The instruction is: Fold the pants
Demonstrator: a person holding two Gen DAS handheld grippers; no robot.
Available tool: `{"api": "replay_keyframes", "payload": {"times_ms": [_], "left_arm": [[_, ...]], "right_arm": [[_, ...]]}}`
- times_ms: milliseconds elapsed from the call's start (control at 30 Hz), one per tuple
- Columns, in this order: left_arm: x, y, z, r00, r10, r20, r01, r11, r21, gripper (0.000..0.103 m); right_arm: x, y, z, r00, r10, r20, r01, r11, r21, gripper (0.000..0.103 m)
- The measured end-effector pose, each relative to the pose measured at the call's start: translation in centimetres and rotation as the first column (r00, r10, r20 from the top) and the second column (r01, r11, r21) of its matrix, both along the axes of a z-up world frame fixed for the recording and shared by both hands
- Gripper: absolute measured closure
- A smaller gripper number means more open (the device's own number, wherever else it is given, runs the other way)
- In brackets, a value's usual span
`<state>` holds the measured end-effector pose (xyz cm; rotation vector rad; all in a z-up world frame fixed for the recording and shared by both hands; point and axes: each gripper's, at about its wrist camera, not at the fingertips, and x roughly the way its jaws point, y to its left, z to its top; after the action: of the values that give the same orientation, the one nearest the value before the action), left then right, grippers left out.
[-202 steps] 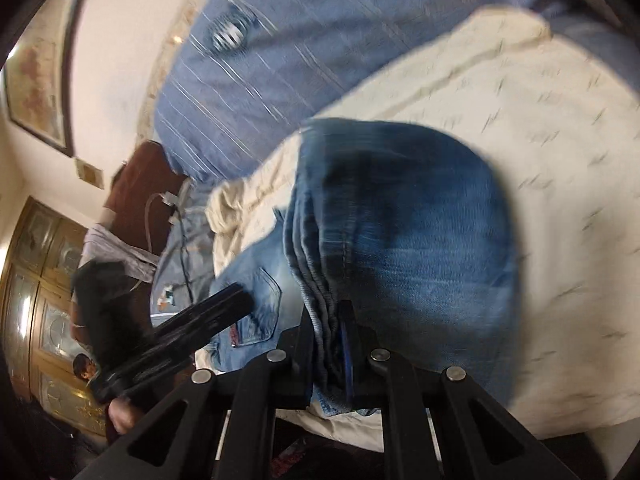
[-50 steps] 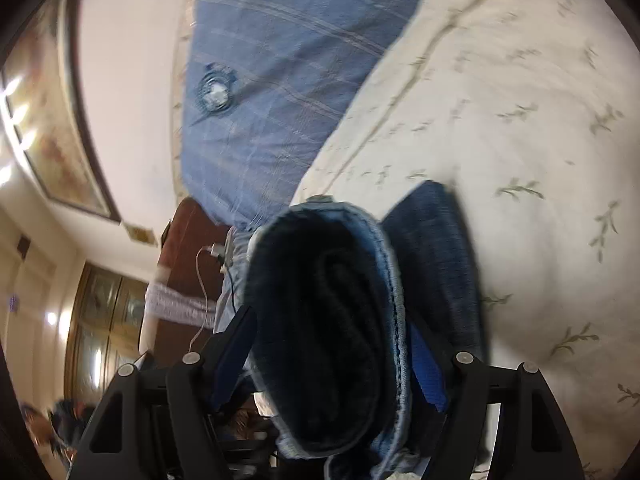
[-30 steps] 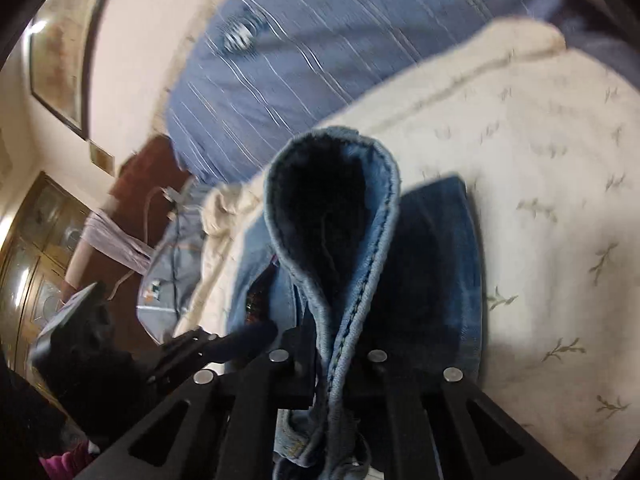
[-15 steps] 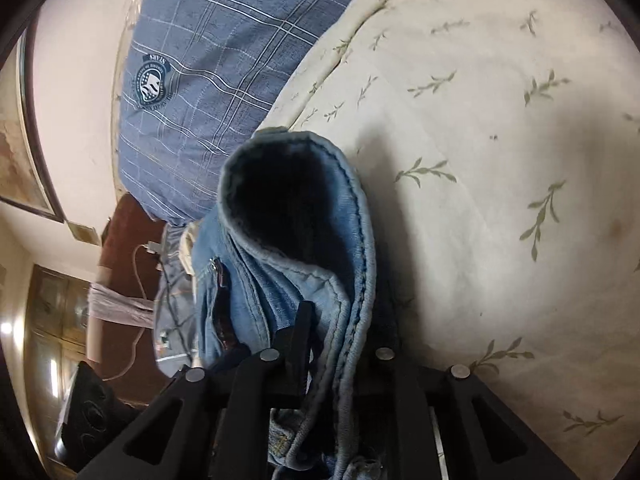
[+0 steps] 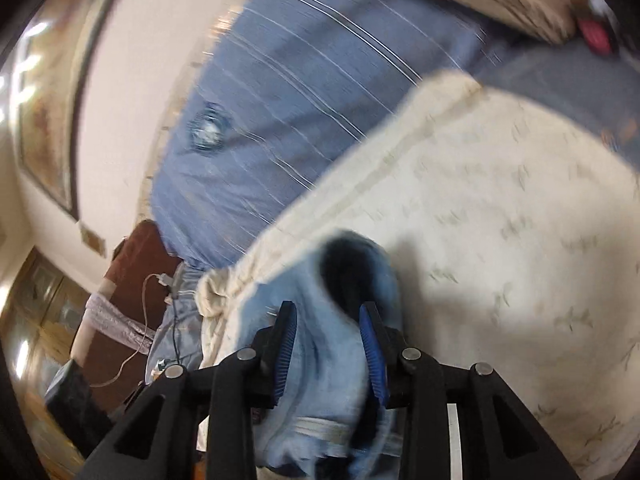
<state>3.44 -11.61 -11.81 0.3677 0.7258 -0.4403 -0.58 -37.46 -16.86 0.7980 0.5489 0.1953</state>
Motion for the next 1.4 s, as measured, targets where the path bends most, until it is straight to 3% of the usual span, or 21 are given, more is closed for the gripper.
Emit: {"api": "replay_keyframes", "payload": {"times_ms": [133,467,700,867,1033,1100,1300,1400], "left_arm": [[1.5,1.3,-0.4,0.998,0.060,-0.024,-0.060,0.998,0.001,0.028],[7.0,1.5,-1.0,0.989,0.147,-0.023,-0.147,0.989,0.014,0.028],[10.8,-0.5,-3.6,0.982,0.177,-0.057,-0.175,0.984,0.041,0.028],[12.2,-1.3,-5.5,0.979,0.181,-0.091,-0.177,0.983,0.047,0.025],[14.0,-1.7,-7.2,0.973,0.180,-0.146,-0.174,0.983,0.054,0.020],[14.3,-2.1,-7.7,0.972,0.177,-0.158,-0.170,0.984,0.057,0.020],[13.0,-2.3,-6.2,0.971,0.203,-0.130,-0.190,0.977,0.101,0.020],[10.6,-1.6,-4.4,0.978,0.195,-0.071,-0.190,0.979,0.074,0.020]], "right_arm": [[1.2,2.3,1.6,0.997,0.050,0.051,-0.048,0.998,-0.042,0.067],[6.1,4.2,2.5,0.991,0.125,0.042,-0.120,0.988,-0.101,0.067],[9.3,2.5,-1.2,0.988,0.092,-0.121,-0.100,0.993,-0.069,0.068],[10.9,2.0,-3.3,0.978,0.096,-0.187,-0.109,0.992,-0.059,0.068],[12.3,0.5,-5.9,0.962,0.127,-0.243,-0.115,0.991,0.064,0.068],[12.6,0.1,-6.5,0.954,0.144,-0.264,-0.124,0.988,0.089,0.074],[12.3,-0.1,-5.9,0.960,0.141,-0.242,-0.122,0.988,0.093,0.075],[10.4,0.7,-3.5,0.976,0.131,-0.176,-0.131,0.991,0.012,0.072]]}}
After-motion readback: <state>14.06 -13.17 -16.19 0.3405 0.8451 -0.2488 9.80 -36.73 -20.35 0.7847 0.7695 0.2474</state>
